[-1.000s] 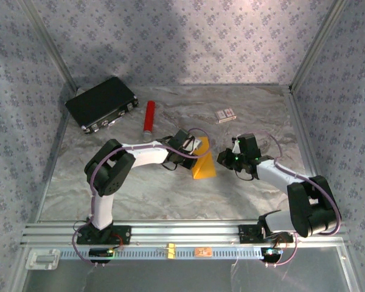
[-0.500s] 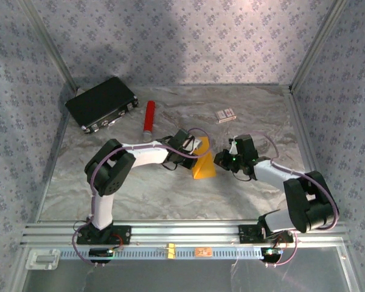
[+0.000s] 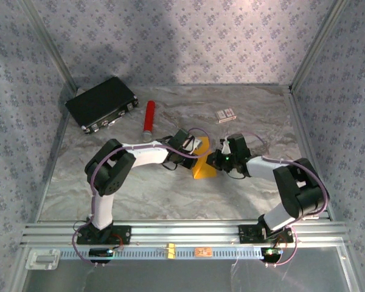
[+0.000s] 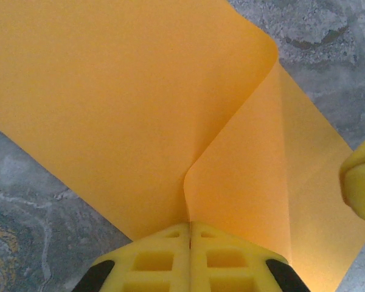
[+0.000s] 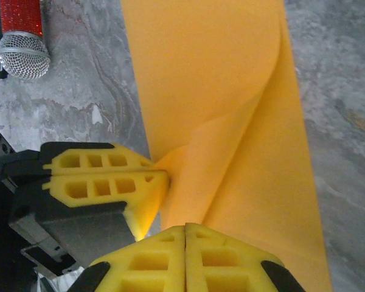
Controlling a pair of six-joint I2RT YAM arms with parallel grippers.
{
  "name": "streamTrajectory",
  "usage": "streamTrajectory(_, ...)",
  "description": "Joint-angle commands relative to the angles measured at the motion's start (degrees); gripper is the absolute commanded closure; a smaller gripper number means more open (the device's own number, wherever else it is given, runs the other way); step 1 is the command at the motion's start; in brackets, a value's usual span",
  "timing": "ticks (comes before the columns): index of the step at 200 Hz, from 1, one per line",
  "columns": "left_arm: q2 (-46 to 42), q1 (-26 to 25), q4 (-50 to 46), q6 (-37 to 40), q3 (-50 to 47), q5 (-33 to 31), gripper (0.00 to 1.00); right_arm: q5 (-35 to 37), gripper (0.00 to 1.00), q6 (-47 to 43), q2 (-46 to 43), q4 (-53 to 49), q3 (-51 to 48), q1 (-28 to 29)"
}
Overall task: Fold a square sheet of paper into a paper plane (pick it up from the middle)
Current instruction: Fold the triangle a second time at the center of the table.
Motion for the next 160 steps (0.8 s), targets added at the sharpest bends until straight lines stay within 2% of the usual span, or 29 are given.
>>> streamTrajectory(1,2.61,0.07,-2.17,0.44,0.0,1.06,0.95,-1.09,0.92,1.24,1.4,1.78,2.33,0.52)
streamTrajectory(49,2.95,0.07,-2.05,0.35,0.26,1.37,0.94,-2.34,0.92,1.66,4.81,3.1,4.13,1.09)
streamTrajectory(160,3.75,-0.01,-1.92,0.44,0.02,1.72,0.94,-0.94,0.92,0.32,1.6,0.93,1.62,-0.7)
